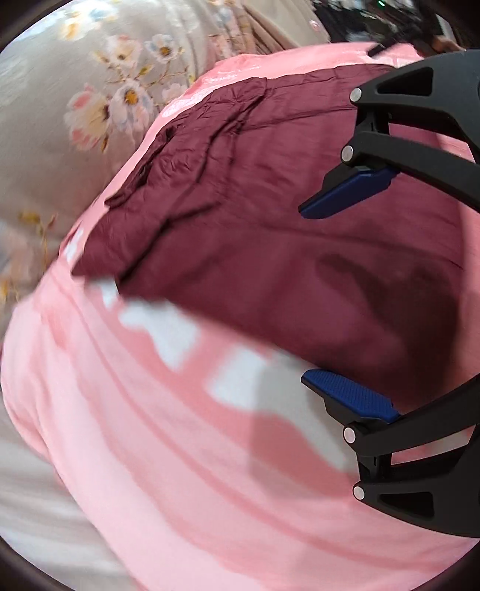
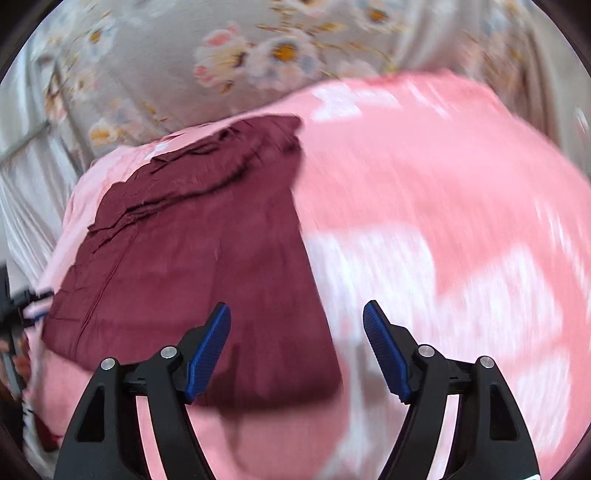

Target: Fold large clothes

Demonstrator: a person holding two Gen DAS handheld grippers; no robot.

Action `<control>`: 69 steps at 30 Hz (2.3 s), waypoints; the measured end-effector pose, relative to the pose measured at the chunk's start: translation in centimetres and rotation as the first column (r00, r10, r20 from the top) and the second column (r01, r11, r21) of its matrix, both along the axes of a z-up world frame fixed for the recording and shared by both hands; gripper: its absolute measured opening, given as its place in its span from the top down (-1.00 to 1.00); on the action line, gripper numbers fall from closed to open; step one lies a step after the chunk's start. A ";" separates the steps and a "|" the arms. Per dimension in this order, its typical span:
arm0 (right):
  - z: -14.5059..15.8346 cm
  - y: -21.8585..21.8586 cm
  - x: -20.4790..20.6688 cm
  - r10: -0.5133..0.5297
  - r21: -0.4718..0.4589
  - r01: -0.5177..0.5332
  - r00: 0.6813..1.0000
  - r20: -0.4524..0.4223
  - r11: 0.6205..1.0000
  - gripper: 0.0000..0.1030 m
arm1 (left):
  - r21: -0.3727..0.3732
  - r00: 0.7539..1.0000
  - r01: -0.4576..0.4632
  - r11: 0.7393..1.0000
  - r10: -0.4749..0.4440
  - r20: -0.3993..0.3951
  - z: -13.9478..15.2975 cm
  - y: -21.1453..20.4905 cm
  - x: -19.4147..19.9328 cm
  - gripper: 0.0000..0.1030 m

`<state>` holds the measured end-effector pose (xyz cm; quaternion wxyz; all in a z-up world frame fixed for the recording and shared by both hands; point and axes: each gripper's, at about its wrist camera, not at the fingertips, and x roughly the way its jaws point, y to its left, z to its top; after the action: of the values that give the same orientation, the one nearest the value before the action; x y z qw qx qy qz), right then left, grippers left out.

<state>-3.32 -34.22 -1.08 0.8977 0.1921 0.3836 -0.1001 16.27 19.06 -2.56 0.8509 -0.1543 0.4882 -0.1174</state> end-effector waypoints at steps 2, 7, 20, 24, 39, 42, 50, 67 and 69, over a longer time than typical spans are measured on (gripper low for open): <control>-1.3 -0.3 -1.9 -0.041 0.102 0.039 0.999 0.011 0.994 -0.41 | -0.058 1.000 -0.014 0.998 0.013 -0.018 -0.7 1.1 -1.9 -0.57; -2.9 0.2 -2.3 -0.096 0.206 0.089 0.995 0.025 0.975 -0.42 | -0.134 0.999 -0.045 0.990 0.044 -0.008 -0.7 1.2 -4.0 -0.56; 0.8 1.5 -4.4 -0.118 0.236 0.077 0.980 0.163 0.969 0.92 | -0.147 0.999 -0.014 0.989 0.022 0.050 1.9 0.9 -6.4 0.88; 4.4 2.7 -7.7 -0.076 0.189 0.031 0.968 0.239 0.982 0.93 | -0.187 0.989 0.036 0.982 -0.008 0.145 6.3 2.0 -9.8 0.91; 19.5 4.7 -14.9 0.037 -0.013 -0.035 0.864 0.501 0.999 0.93 | -0.171 0.893 0.117 0.978 -0.028 0.448 20.8 4.7 -17.4 0.93; 19.2 3.3 -9.4 0.023 -0.024 -0.013 0.877 0.480 1.000 0.93 | -0.123 0.898 0.100 0.987 -0.037 0.439 20.4 3.0 -12.1 0.92; 12.5 -0.6 6.6 -0.103 0.085 0.079 0.941 0.323 0.993 0.94 | 0.101 0.946 -0.026 0.995 -0.008 0.325 14.2 -3.0 2.1 0.92; 2.1 -1.9 16.7 -0.163 0.074 0.155 0.980 0.111 0.985 0.94 | 0.235 0.989 -0.043 0.971 0.008 0.149 2.4 -7.0 12.4 0.88; 1.1 -2.0 17.0 -0.165 0.078 0.158 0.982 0.095 0.984 0.94 | 0.235 0.990 -0.039 0.971 0.006 0.140 1.3 -7.1 12.8 0.86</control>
<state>13.70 -36.21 0.01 0.8976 0.2589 0.3241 -0.1491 29.03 11.94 -1.21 0.8964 -0.0488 0.4366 -0.0590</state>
